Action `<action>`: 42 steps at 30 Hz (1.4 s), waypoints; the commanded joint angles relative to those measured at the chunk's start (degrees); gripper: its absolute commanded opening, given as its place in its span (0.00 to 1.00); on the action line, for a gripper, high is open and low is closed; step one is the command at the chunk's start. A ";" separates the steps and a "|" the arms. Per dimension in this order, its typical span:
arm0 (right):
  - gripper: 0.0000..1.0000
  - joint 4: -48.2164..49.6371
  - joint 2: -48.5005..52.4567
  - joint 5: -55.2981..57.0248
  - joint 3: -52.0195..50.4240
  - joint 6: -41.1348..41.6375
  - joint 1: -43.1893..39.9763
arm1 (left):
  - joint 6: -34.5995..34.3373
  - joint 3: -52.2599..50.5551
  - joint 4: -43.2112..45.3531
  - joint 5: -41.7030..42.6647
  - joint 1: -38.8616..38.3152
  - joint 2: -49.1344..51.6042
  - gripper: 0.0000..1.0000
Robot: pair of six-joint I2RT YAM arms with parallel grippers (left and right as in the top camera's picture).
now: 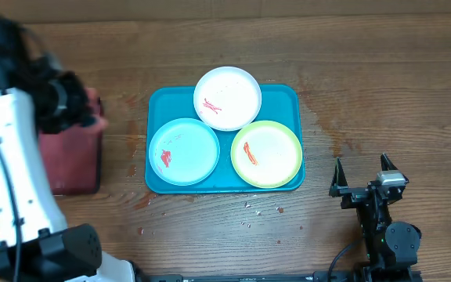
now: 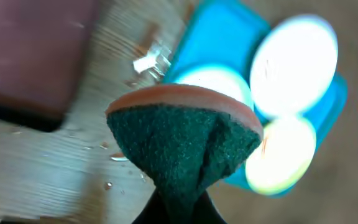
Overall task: Clean dirty plates on tray and stack at the side
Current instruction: 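Lift the sponge with the left gripper onto the light blue plate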
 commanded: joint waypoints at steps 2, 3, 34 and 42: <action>1.00 0.33 -0.57 0.15 -0.59 -0.22 -0.15 | 2.14 -9.42 4.72 -0.74 -10.16 1.31 0.04; 1.00 0.33 -0.57 0.15 -0.59 -0.22 -0.15 | 1.20 -12.26 6.84 -2.56 -12.37 1.33 0.04; 1.00 2.12 -0.57 -4.57 -0.59 0.39 -0.13 | -2.58 -50.84 56.28 -9.53 -27.17 1.33 0.22; 1.00 16.94 -0.57 -25.16 -0.55 6.05 -0.13 | -2.60 -36.06 42.10 -8.28 -23.21 0.07 0.15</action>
